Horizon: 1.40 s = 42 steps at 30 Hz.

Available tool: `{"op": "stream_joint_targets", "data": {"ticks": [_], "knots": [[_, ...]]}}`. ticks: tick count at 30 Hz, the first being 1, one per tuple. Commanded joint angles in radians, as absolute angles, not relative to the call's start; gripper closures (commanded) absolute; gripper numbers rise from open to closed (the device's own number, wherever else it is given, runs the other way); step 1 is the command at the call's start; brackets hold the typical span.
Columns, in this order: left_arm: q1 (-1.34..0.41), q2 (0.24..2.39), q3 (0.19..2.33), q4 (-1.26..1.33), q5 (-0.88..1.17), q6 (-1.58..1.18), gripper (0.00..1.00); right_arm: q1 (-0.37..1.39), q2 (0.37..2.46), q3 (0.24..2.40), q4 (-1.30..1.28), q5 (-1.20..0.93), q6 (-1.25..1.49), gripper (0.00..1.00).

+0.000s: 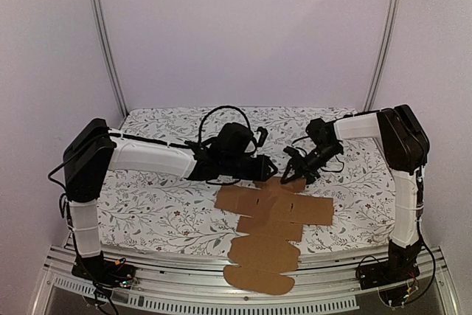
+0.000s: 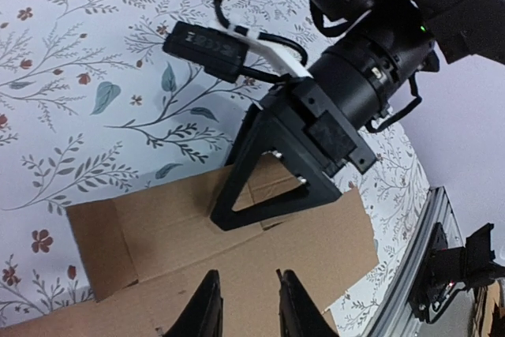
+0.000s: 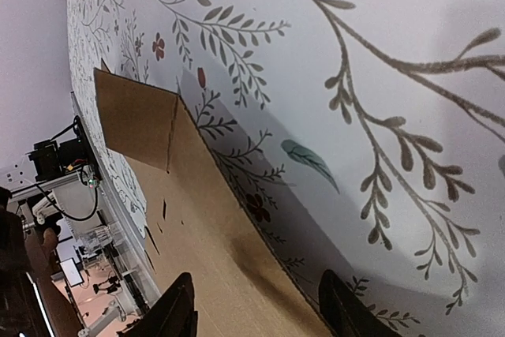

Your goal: Fold the paper box

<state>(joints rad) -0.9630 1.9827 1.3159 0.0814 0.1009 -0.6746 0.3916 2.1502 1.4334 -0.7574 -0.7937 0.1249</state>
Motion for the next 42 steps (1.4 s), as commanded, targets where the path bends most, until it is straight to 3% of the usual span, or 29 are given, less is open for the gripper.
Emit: {"op": "stream_joint_targets", "data": {"ticks": [1,6,11,14,20,24,37,42], "knots": [[-1.024,2.057,1.391,0.003,0.109,-0.618,0.78,0.362,2.114,1.434,-0.819,-0.675,0.065,0.46],[-1.021,2.153,1.418,0.028,0.132,-0.683,0.89,0.280,2.039,1.402,-0.836,-0.670,0.032,0.42],[-1.010,2.276,1.483,0.014,0.183,-0.711,0.93,0.206,2.010,1.380,-0.854,-0.655,-0.003,0.42],[-1.006,2.304,1.484,0.025,0.185,-0.719,0.94,0.194,1.989,1.366,-0.882,-0.612,-0.054,0.46],[-0.994,2.299,1.469,0.048,0.210,-0.736,0.97,0.193,1.973,1.299,-0.930,-0.570,-0.150,0.65],[-0.988,2.249,1.447,0.091,0.206,-0.730,0.97,0.193,1.987,1.288,-0.930,-0.570,-0.158,0.71],[-0.892,2.306,1.419,0.225,0.280,-0.836,0.97,0.214,2.023,1.292,-0.927,-0.582,-0.170,0.73],[-0.887,2.342,1.453,0.157,0.266,-0.829,0.97,0.247,2.034,1.314,-0.924,-0.587,-0.170,0.73]]}}
